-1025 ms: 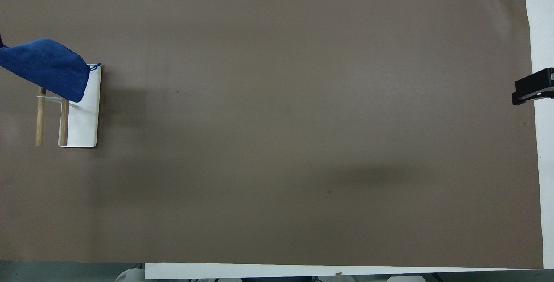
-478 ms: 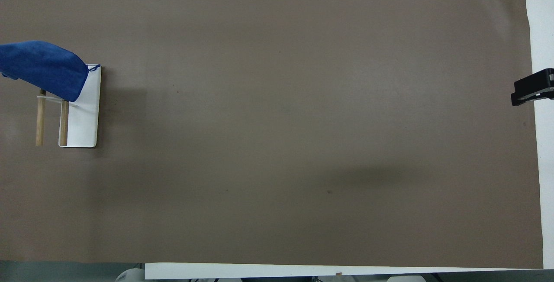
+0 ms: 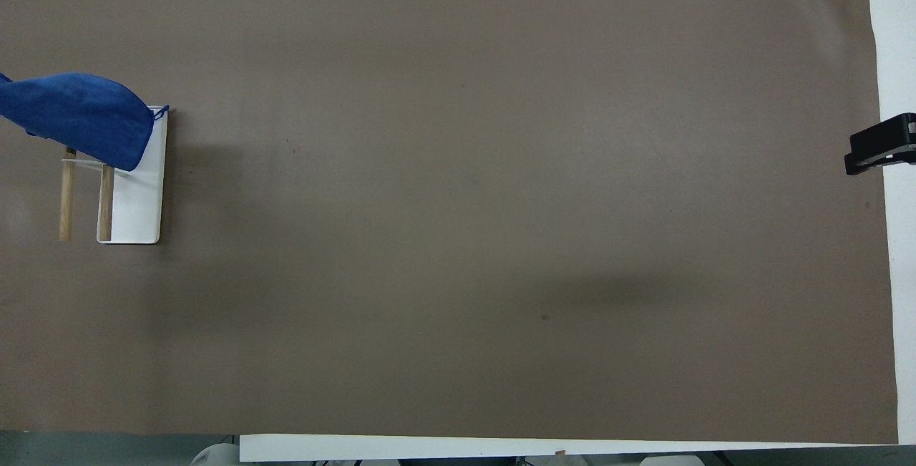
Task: Right arm passes towel to left arm to hang
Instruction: 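Lower the towel with the left gripper to drape over the rack bar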
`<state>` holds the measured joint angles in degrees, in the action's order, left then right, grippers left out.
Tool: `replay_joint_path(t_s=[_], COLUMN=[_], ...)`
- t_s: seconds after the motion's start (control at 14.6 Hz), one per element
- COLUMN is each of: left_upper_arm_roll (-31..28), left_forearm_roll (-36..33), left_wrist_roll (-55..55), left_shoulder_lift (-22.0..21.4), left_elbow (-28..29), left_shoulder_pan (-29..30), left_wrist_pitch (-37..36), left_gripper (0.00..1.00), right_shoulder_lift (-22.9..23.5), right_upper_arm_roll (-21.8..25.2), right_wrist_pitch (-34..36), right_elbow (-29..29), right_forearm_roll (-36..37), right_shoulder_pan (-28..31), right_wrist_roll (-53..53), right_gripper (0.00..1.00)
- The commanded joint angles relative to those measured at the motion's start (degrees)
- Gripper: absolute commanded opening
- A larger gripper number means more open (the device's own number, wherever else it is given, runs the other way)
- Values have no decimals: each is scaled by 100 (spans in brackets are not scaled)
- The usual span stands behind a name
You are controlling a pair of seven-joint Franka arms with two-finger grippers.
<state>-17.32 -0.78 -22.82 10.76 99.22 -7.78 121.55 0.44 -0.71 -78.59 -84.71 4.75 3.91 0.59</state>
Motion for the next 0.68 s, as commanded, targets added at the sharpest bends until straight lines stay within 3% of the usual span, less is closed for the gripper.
replay_joint_path(t_s=[0.0, 0.21, 0.62], left_upper_arm_roll=[-26, -140, -254], left_forearm_roll=[-63, -63, 112], left_wrist_roll=[128, 627, 2087], left_shoulder_lift=[-74, -82, -91], left_elbow=[447, 686, 633], left_shoulder_pan=[22, 48, 57], left_wrist_pitch=[604, 765, 555], left_gripper=[0, 5, 3], right_shoulder_lift=[-79, -79, -79], right_upper_arm_roll=[1, 1, 1], right_wrist_pitch=[37, 37, 37], right_elbow=[-89, -89, -89], right_forearm_roll=[-97, -97, -106], right_shoulder_pan=[31, 31, 31], right_wrist_roll=[108, 108, 108], right_gripper=[100, 100, 100])
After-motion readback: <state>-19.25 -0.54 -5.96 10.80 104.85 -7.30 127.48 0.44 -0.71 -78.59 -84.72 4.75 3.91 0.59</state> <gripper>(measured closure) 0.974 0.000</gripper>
